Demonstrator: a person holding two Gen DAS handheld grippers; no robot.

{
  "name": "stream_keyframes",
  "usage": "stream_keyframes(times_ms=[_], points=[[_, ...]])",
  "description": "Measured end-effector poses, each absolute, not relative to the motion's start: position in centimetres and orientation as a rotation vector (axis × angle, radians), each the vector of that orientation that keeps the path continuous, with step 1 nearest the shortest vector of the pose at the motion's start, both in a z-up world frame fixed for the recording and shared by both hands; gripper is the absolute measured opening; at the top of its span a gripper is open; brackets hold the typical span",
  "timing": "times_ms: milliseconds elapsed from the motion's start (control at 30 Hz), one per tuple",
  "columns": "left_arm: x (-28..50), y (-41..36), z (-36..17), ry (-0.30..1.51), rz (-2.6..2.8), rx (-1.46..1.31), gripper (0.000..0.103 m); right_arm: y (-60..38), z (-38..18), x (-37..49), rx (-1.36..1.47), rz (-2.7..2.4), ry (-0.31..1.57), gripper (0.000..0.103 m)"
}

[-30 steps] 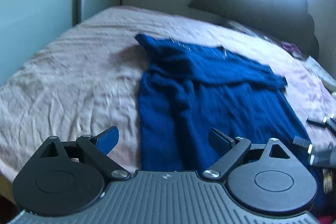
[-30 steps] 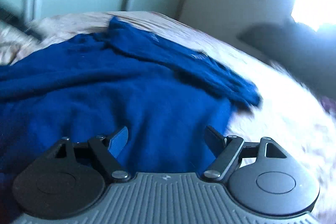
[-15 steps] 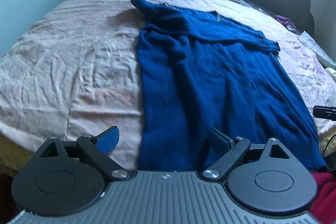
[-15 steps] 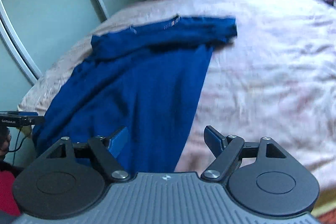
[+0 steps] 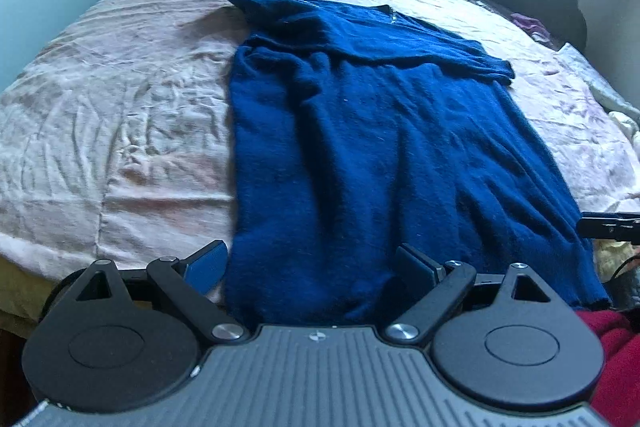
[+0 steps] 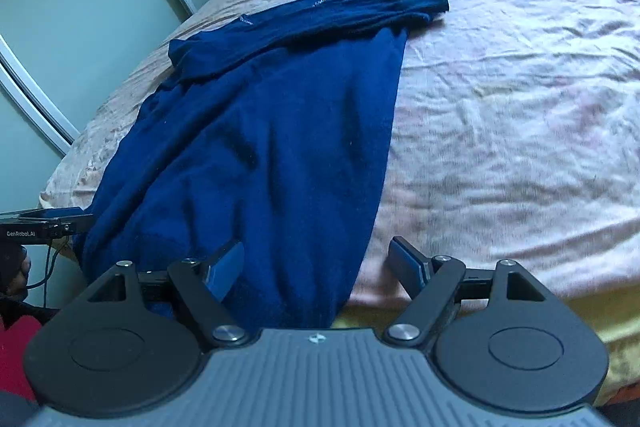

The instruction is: Fold small clothes

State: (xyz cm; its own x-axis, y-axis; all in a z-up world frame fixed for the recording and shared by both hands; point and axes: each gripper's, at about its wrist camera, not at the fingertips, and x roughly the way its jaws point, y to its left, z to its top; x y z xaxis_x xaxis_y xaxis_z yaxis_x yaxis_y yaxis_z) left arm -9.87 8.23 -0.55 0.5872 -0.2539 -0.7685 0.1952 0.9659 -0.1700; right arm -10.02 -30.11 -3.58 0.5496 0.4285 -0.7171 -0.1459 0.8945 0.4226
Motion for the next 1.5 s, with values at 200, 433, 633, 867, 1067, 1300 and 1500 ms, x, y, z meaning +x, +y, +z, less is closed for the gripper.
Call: stream_keyframes(times_ms=[200, 433, 633, 867, 1067, 1300, 1500], points=[[-10.3, 8.5, -1.4, 0.928, -0.270, -0.030, 0.093, -29.3, -3.6, -11.3, 0.279, 0.426, 0.939, 0.079], [-10.4, 7.8, -1.8, 0.922, -0.324, -0.013, 0.098, -29.4, -4.3, -11.6, 0.382, 0.590, 0.915, 0.076], [-10.9, 7.0, -1.4, 0.888, -0.343, -0.001, 0.062, -28.6, -5.0, -11.3, 0.399, 0.637, 0.876, 0.031], [-10.4, 7.8, -1.1, 0.909, -0.366, -0.077, 0.009, -28.5, -4.9, -11.3, 0.364, 0.568, 0.892, 0.009], [-10.7, 7.7, 0.6, 0.838, -0.397, -0.094, 0.008, -28.8, -4.3, -10.9, 0.410, 0.554, 0.871, 0.008], [-9.8, 7.8, 2.9, 0.763, -0.405, -0.151, 0.008, -28.4, -1.9, -10.1, 0.359, 0.549, 0.763, 0.008], [-8.8, 7.9, 5.0, 0.687, -0.414, -0.191, 0.008, -28.4, -0.1, -8.6, 0.343, 0.549, 0.679, 0.008]])
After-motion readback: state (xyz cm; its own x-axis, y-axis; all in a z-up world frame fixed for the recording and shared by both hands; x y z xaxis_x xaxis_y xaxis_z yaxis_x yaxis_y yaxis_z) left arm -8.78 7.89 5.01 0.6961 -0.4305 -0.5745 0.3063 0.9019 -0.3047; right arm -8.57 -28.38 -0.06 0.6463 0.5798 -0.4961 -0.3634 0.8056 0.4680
